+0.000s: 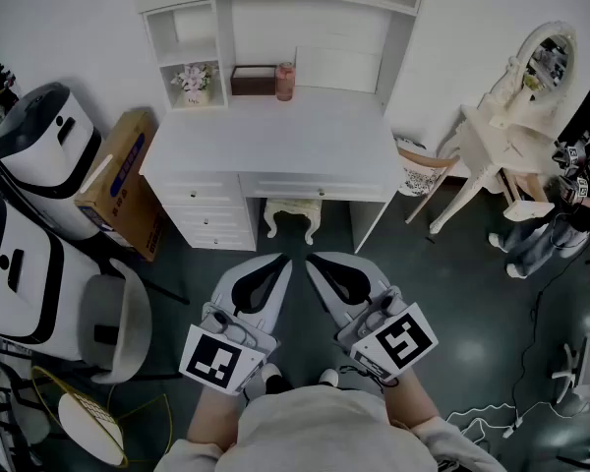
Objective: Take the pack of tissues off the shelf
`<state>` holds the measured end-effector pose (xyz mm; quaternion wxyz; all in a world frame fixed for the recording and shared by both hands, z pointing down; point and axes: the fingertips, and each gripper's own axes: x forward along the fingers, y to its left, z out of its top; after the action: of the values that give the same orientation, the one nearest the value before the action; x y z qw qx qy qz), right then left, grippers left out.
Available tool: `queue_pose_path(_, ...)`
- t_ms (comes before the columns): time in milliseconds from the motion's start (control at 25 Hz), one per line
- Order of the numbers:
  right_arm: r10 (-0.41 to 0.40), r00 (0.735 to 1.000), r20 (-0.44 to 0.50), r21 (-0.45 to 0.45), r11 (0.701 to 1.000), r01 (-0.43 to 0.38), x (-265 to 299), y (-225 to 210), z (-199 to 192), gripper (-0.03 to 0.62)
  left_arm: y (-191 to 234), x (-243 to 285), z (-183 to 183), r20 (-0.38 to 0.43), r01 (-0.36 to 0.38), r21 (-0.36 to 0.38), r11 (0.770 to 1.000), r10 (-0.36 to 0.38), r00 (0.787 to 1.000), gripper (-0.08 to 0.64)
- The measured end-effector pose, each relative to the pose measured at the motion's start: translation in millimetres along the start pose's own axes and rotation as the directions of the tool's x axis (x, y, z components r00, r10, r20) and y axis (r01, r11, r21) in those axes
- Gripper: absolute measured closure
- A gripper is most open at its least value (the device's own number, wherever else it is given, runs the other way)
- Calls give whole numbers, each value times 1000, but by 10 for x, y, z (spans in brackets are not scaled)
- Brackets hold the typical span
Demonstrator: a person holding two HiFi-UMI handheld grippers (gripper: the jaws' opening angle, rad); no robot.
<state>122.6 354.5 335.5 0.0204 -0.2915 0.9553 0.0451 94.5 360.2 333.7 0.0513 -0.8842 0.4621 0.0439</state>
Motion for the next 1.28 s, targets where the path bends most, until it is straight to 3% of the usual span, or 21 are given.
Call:
queue_pose_path(280, -18, 1000, 3, 10, 1000, 18, 281, 89, -40, 592, 300, -83, 18, 39, 17, 42, 999, -19, 999, 558)
queue_pose_path(600, -65, 998, 12, 27, 998, 64, 620, 171, -85, 592, 637, -168, -74, 4, 58, 15, 998, -58, 998, 558)
queue_pose_path(760, -83, 996, 37, 53, 995, 81, 689, 160, -101, 592, 767, -160, -75, 36, 71, 27, 997, -72, 997, 558)
queue_pose_path(960, -115, 993, 24, 42, 993, 114, 732, 3, -114, 592, 917, -58, -79, 57, 70, -20, 997, -68, 996, 558)
queue_pose_path(1280, -90, 996, 28, 31, 996, 89, 1011, -461, -140, 592, 1157, 414, -117, 40, 38, 50, 998, -40, 998, 558)
